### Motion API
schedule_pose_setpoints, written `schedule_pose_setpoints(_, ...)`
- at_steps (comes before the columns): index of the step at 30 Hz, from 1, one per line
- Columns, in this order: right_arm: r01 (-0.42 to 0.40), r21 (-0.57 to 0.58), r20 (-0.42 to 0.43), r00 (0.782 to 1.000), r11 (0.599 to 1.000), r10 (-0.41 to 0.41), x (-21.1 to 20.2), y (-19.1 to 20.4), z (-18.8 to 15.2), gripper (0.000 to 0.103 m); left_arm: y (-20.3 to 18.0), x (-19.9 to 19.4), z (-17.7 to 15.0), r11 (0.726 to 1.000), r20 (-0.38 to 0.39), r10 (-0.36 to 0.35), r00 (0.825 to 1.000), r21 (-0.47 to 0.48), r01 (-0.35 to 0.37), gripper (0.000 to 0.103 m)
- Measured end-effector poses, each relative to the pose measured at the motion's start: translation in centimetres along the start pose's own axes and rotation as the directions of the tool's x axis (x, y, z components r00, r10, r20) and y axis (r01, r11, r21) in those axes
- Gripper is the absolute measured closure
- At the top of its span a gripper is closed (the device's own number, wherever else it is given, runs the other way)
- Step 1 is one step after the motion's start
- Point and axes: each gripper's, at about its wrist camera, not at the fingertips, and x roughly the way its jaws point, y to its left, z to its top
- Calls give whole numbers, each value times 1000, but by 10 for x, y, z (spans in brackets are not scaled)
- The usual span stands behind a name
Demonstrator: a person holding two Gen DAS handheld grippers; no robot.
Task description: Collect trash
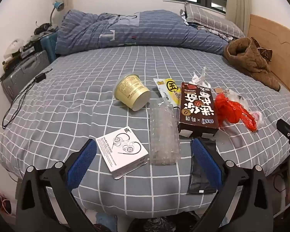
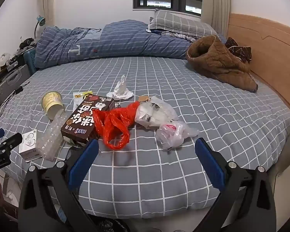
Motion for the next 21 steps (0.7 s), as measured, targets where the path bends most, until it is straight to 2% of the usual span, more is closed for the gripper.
schedule_pose_setpoints(4, 3, -5, -1, 1000, 1000, -3, 1, 2, 0, 7, -4, 5, 2, 1000, -26, 9, 1000, 14, -8, 6)
schedule_pose_setpoints(21, 13, -9, 5, 1000, 1000, -13, 1, 1, 1, 7, 6, 3, 4, 1000, -9, -5, 1000, -15, 5, 6)
